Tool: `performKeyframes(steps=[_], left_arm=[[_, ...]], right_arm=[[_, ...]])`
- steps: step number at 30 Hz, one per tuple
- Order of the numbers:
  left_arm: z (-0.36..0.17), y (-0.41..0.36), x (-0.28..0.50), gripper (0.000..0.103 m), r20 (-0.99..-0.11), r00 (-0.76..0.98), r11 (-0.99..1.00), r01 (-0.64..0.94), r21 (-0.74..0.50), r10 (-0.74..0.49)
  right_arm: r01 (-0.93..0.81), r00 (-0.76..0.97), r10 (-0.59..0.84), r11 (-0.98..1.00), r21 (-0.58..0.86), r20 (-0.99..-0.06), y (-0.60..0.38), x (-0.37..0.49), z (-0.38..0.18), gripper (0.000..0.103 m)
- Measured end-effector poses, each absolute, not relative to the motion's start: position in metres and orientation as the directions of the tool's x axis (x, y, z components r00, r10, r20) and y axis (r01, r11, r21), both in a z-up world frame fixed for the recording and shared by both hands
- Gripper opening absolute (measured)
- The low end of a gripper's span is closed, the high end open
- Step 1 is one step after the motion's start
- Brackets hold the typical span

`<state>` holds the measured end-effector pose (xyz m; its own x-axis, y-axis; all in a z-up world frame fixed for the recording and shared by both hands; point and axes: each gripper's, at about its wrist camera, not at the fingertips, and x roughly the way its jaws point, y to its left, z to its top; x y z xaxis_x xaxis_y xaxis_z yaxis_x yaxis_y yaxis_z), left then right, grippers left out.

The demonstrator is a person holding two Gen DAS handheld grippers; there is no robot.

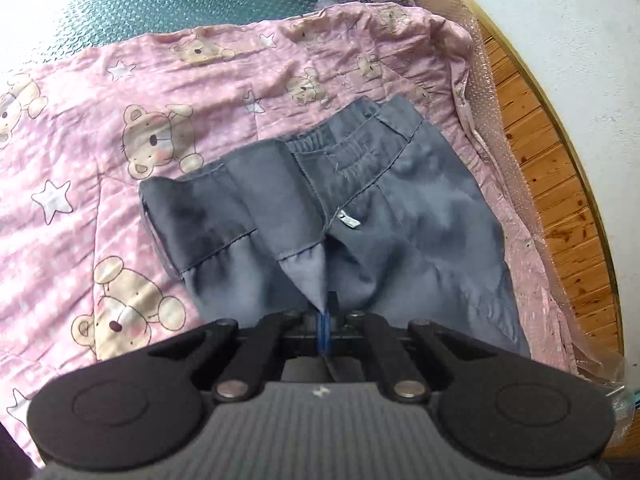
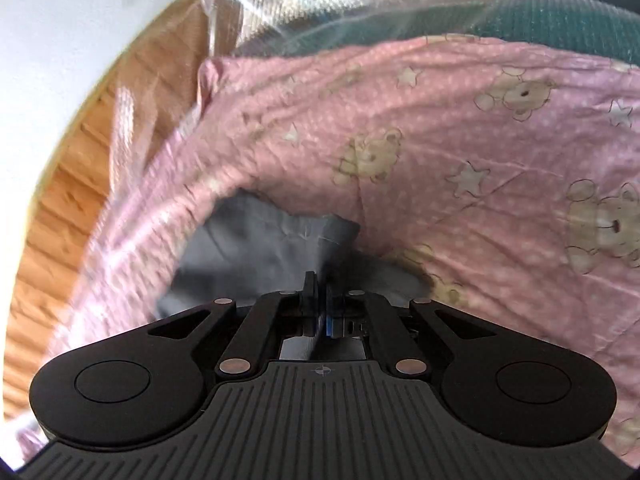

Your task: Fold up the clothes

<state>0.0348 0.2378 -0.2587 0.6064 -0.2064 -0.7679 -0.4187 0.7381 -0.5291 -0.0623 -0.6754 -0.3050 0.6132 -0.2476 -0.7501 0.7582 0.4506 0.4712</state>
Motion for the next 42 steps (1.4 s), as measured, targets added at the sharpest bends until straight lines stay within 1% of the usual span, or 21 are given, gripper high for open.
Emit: performKeyframes(steps=[4, 6, 7, 8, 9, 11, 12, 14, 16, 18, 20, 21, 22, 23, 24, 26, 28, 33, 37, 41, 42], left_arm=[[-0.265, 0.236, 0.030, 0.005, -0.796, 0.583, 0.739, -0.464, -0.490, -0.161], [-0.267, 0.236, 0.027, 0.014, -0.804, 0.578, 0.734, -0.483, -0.478, -0.144], [-0.266, 0.239, 0.025, 0.015, -0.804, 0.576, 0.724, -0.490, -0.485, -0.149], [-0.263, 0.245, 0.022, 0.023, -0.804, 0.574, 0.712, -0.499, -0.494, -0.155], [-0.258, 0.253, 0.016, 0.034, -0.801, 0.580, 0.703, -0.509, -0.498, -0.147], [-0.243, 0.267, 0.003, 0.045, -0.789, 0.605, 0.687, -0.528, -0.499, -0.108], [-0.233, 0.275, -0.003, 0.045, -0.778, 0.623, 0.681, -0.538, -0.497, -0.076], [-0.215, 0.285, -0.009, 0.045, -0.744, 0.667, 0.677, -0.529, -0.512, -0.041], [-0.198, 0.289, -0.004, 0.043, -0.686, 0.725, 0.688, -0.469, -0.554, -0.058], [-0.189, 0.278, 0.019, 0.043, -0.647, 0.746, 0.738, -0.348, -0.577, -0.154], [-0.196, 0.258, 0.044, 0.042, -0.663, 0.699, 0.795, -0.228, -0.561, -0.267], [-0.205, 0.250, 0.053, 0.040, -0.694, 0.662, 0.826, -0.200, -0.527, -0.283], [-0.218, 0.246, 0.056, 0.039, -0.738, 0.623, 0.855, -0.206, -0.476, -0.261], [-0.233, 0.249, 0.056, 0.027, -0.781, 0.583, 0.870, -0.241, -0.430, -0.224], [-0.245, 0.257, 0.050, 0.004, -0.792, 0.568, 0.858, -0.271, -0.436, -0.223], [-0.266, 0.278, 0.038, 0.004, -0.795, 0.555, 0.819, -0.321, -0.476, -0.244], [-0.270, 0.284, 0.029, 0.004, -0.790, 0.556, 0.808, -0.326, -0.491, -0.257], [-0.266, 0.278, 0.040, 0.004, -0.819, 0.527, 0.812, -0.363, -0.457, -0.225], [-0.261, 0.272, 0.046, 0.004, -0.850, 0.499, 0.816, -0.412, -0.405, -0.170], [-0.253, 0.256, 0.055, 0.004, -0.885, 0.460, 0.850, -0.433, -0.300, -0.078], [-0.251, 0.252, 0.057, 0.004, -0.892, 0.450, 0.857, -0.437, -0.273, -0.055]], right_arm=[[0.780, 0.553, -0.251, 0.493, 0.386, -0.795, -0.676, -0.059, -0.306, 0.000], [0.786, 0.510, -0.281, 0.537, 0.307, -0.813, -0.673, -0.053, -0.295, 0.002], [0.793, 0.481, -0.308, 0.553, 0.256, -0.821, -0.672, -0.050, -0.288, 0.011], [0.800, 0.452, -0.350, 0.567, 0.199, -0.820, -0.668, -0.047, -0.278, 0.032], [0.807, 0.426, -0.409, 0.574, 0.135, -0.807, -0.661, -0.043, -0.266, 0.036], [0.805, 0.397, -0.509, 0.593, 0.022, -0.764, -0.642, -0.034, -0.239, 0.037], [0.779, 0.423, -0.535, 0.627, -0.008, -0.731, -0.625, -0.028, -0.224, 0.037], [0.675, 0.528, -0.488, 0.738, -0.006, -0.695, -0.583, -0.005, -0.200, 0.039], [0.546, 0.588, -0.381, 0.838, 0.002, -0.714, -0.536, 0.021, -0.204, 0.042], [0.409, 0.609, -0.264, 0.912, 0.011, -0.748, -0.488, 0.046, -0.217, 0.042], [0.263, 0.611, -0.144, 0.964, 0.028, -0.779, -0.440, 0.071, -0.231, 0.040], [0.188, 0.604, -0.085, 0.981, 0.039, -0.792, -0.416, 0.084, -0.237, 0.040], [0.145, 0.586, -0.052, 0.989, 0.041, -0.809, -0.401, 0.091, -0.246, 0.040], [0.142, 0.557, -0.054, 0.989, 0.031, -0.829, -0.395, 0.092, -0.259, 0.039], [0.151, 0.528, -0.064, 0.988, 0.019, -0.847, -0.393, 0.090, -0.270, 0.039], [0.205, 0.479, -0.103, 0.979, -0.004, -0.872, -0.407, 0.080, -0.285, 0.041], [0.266, 0.463, -0.137, 0.964, -0.010, -0.876, -0.433, 0.070, -0.280, 0.041], [0.410, 0.427, -0.219, 0.912, -0.028, -0.877, -0.501, 0.049, -0.267, 0.039], [0.423, 0.506, -0.264, 0.906, -0.030, -0.821, -0.559, 0.087, -0.242, 0.037], [0.395, 0.492, -0.240, 0.918, -0.031, -0.837, -0.625, 0.146, -0.263, 0.038], [0.407, 0.474, -0.247, 0.912, -0.039, -0.845, -0.641, 0.153, -0.271, 0.043]])
